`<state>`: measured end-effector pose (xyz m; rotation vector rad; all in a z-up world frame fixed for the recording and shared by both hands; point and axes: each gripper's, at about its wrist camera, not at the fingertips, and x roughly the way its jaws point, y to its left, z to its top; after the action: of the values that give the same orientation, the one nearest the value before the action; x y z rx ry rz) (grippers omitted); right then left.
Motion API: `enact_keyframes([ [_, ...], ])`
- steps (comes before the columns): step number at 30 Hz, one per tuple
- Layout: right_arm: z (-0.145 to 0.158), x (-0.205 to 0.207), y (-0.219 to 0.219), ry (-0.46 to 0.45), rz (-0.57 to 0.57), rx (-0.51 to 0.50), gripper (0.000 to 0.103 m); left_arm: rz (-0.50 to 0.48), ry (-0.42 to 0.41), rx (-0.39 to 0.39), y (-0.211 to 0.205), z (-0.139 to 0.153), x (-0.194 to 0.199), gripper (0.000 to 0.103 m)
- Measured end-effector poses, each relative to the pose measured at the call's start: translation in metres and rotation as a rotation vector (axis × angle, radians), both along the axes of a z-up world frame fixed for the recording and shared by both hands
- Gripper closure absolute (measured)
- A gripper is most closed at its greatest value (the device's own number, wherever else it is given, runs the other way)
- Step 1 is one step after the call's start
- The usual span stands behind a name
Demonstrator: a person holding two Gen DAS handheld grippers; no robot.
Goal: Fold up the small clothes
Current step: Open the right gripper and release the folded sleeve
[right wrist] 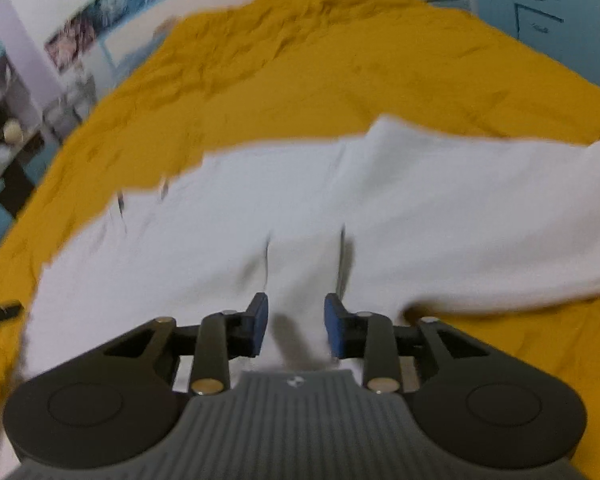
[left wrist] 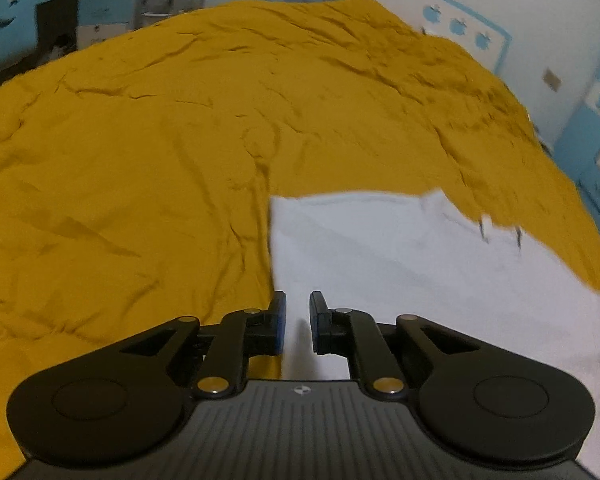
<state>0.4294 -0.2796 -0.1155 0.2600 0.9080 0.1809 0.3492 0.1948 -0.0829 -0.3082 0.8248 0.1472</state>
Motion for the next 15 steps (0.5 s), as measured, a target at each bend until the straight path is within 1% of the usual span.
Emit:
enact_keyframes([
  [1,-0.007,-0.002,0.004,0.017,0.001,-0.038,0.103,-0.011,0.009,0.024,-0.006,0.002,-0.004,0.091],
  [3,-0.014,-0.008,0.011,0.0,0.001,-0.128,0.103,-0.026,0.03,0.064,-0.014,0.004,-0.013,0.091],
  [5,-0.016,-0.011,0.005,0.014,-0.037,-0.16,0.103,-0.034,0.049,0.076,-0.019,0.006,-0.021,0.091],
  [7,-0.011,-0.017,-0.007,0.022,-0.065,-0.13,0.103,-0.04,0.058,0.08,-0.024,0.01,-0.028,0.091],
  [10,0.006,-0.033,-0.028,-0.008,-0.078,-0.092,0.103,-0.066,0.061,0.082,-0.036,0.018,-0.037,0.091],
  [11,0.012,-0.039,-0.038,-0.019,-0.088,-0.078,0.103,-0.072,0.058,0.091,-0.042,0.02,-0.039,0.088],
  [12,0.018,-0.046,-0.05,-0.032,-0.104,-0.064,0.095,-0.075,0.056,0.099,-0.046,0.022,-0.04,0.085],
  [13,0.024,-0.053,-0.065,-0.047,-0.129,-0.05,0.089,-0.079,0.053,0.106,-0.052,0.024,-0.042,0.084],
  [14,0.028,-0.058,-0.083,-0.06,-0.159,-0.036,0.08,-0.082,0.05,0.112,-0.058,0.025,-0.043,0.083],
  [15,0.033,-0.067,-0.104,-0.075,-0.199,-0.017,0.08,-0.082,0.049,0.119,-0.062,0.025,-0.044,0.082],
])
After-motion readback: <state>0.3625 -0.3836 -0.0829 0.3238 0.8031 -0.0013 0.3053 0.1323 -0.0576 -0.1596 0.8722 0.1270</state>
